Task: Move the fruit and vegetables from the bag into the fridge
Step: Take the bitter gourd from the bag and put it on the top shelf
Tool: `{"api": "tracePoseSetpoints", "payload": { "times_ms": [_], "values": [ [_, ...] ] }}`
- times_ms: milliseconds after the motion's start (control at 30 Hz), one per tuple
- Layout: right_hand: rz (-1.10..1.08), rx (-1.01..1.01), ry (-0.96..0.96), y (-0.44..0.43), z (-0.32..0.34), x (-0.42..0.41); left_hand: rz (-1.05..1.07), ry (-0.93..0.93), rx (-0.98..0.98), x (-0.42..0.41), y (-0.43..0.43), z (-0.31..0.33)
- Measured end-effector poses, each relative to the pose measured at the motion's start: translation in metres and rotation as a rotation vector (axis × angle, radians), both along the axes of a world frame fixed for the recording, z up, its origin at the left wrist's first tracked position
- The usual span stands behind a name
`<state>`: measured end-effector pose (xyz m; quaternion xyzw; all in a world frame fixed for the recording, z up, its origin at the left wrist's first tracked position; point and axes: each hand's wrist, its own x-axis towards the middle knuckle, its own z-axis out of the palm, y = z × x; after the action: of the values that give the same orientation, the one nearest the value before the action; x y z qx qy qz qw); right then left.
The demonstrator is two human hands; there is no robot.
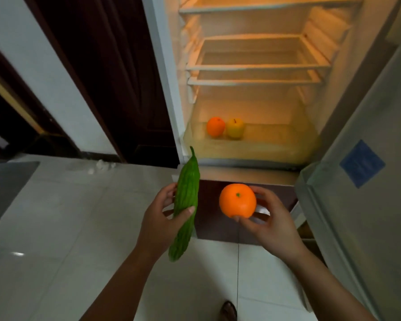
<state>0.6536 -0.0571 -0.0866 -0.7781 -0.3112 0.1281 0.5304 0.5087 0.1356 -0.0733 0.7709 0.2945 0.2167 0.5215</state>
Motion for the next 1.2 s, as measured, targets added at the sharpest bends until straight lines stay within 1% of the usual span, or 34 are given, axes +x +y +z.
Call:
{"api": "tracePoseSetpoints", "payload": {
  "times_ms": [100,200,367,500,633,733,867,1033,1133,1200],
  "values": [
    [-0.053,0.006,-0.017,0.014,0.003,0.035,0.005,-0.011,0.032,0.034,0.02,0.008],
    [-0.131,0.016,0.023,0.025,0.0,0.062,0.005,-0.02,0.043,0.064,0.043,0.016],
    [-0.2,0.042,0.031,0.046,-0.003,0.1,-0.029,-0.08,0.026,0.121,0.081,0.033],
    [-0.259,0.051,0.096,0.071,0.009,0.132,-0.12,-0.091,0.021,0.174,0.109,0.046],
    [-0.298,0.074,0.037,0.094,0.023,0.164,-0.206,-0.106,-0.025,0.226,0.135,0.054],
    [-0.35,0.082,0.014,0.107,0.026,0.187,-0.265,-0.123,-0.003,0.258,0.15,0.06],
    [-0.442,0.062,0.031,0.122,0.019,0.207,-0.344,-0.108,-0.001,0.285,0.165,0.057],
    [-0.448,-0.008,0.078,0.129,0.008,0.226,-0.426,-0.066,-0.063,0.308,0.175,0.06],
    [-0.444,-0.056,0.074,0.131,0.001,0.25,-0.418,-0.05,-0.104,0.319,0.185,0.059],
    [-0.445,-0.119,0.059,0.135,-0.005,0.268,-0.41,-0.032,-0.098,0.324,0.191,0.059]
  ]
}}
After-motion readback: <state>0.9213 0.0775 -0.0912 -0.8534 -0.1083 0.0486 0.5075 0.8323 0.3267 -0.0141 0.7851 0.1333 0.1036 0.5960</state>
